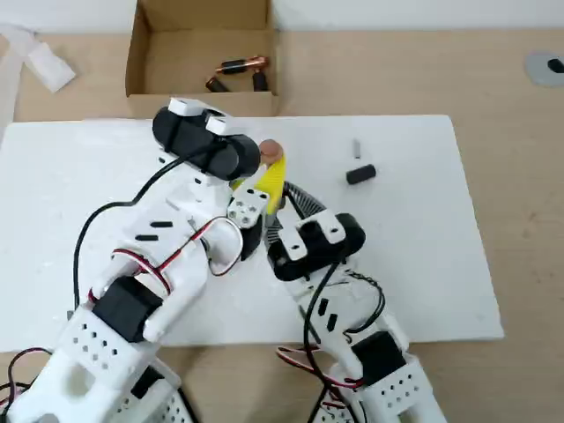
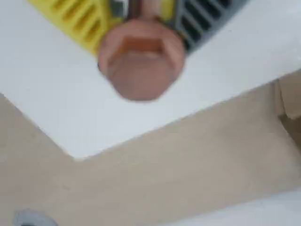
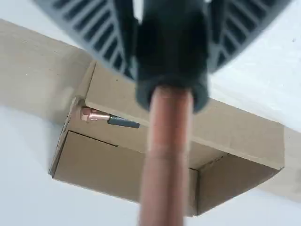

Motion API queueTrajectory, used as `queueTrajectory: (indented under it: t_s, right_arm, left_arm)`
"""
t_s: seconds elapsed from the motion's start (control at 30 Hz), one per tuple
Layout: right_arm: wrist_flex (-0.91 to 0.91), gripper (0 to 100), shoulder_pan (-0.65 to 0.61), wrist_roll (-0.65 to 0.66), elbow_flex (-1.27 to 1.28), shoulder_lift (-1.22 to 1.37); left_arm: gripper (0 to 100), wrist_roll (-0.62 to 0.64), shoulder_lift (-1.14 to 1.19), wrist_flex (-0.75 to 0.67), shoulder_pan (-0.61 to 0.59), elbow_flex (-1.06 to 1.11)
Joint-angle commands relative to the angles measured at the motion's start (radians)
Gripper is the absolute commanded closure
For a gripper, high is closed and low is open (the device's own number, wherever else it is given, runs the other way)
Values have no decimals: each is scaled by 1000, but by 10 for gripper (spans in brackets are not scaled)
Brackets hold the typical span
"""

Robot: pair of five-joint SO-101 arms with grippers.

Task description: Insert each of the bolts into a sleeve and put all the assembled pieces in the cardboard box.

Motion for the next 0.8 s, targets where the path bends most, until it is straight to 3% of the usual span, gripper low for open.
queueTrajectory:
  t_s: [0.0, 0.4, 0.6, 0.77]
  right_arm:
    - [-63, 988, -8, 2, -2, -116]
    - [-77, 988, -10, 2, -2, -116]
    - [-77, 988, -10, 2, -2, -116]
    - [-77, 988, -8, 3, -2, -116]
  left_arm:
    - [993, 12, -4, -23, 5, 12]
    - [993, 64, -4, -15, 2, 25]
    - [904, 75, -4, -15, 2, 46]
    - [863, 184, -2, -12, -9, 46]
